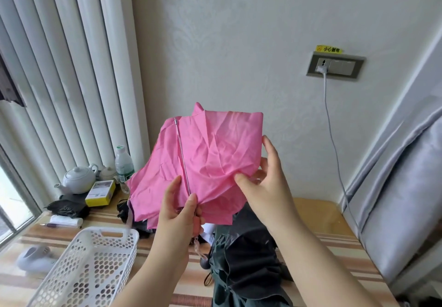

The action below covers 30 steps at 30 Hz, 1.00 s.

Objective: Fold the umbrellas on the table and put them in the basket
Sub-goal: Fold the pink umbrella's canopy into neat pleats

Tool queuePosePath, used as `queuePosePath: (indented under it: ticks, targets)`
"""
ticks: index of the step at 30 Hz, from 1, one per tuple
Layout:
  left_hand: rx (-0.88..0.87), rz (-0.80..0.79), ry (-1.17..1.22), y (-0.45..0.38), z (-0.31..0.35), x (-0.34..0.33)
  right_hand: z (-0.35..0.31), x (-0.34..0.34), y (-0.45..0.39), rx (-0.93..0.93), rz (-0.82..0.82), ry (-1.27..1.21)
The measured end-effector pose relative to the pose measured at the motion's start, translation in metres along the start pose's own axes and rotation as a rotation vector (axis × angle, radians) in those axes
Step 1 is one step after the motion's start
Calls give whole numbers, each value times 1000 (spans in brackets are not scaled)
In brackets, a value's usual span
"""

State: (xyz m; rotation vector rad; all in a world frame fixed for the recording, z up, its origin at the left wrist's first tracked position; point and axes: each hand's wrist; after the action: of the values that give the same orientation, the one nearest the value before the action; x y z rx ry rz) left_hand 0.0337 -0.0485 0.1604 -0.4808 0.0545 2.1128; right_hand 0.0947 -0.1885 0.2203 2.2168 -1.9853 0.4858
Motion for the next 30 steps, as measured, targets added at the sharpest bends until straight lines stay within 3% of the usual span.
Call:
queuePosePath:
  ticks: [5,9,15,19,21,23,27,30]
  targets:
    - [-83,-29,-40,3,6,-2,-11,-3,-4,185,208,189]
    - [-74,36,46,-4,7,-4,-15,10,-5,253,263,19]
    - [-153,-4,16,-10,17,-7,-6,13,-2,-101,79,-496]
    - [-253,-34,-74,-13,24,-5,-16,22,-6,-265,-147,-535]
    - [-279,-36,-81,-15,28,-6,-20,25,-2,-256,-116,-575]
    - [-289,-41,-84,-15,31,-8,-25,27,3,-183,42,-481]
    - [-296,-36,-89,-16,34,-8,-21,29,5,152,345,82]
    - [-245,-13,-27,-21,36,-9,-10,29,5,260,386,95]
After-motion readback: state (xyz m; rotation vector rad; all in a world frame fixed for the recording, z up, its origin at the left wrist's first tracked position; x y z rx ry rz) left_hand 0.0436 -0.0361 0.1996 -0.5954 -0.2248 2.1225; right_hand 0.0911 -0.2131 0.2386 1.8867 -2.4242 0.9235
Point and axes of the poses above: each hand's wrist, its own y-axis away from the middle knuckle, its own x-axis out of the back of the hand, z = x × y, and after that the axes turned 13 degrees about -x, right-handed
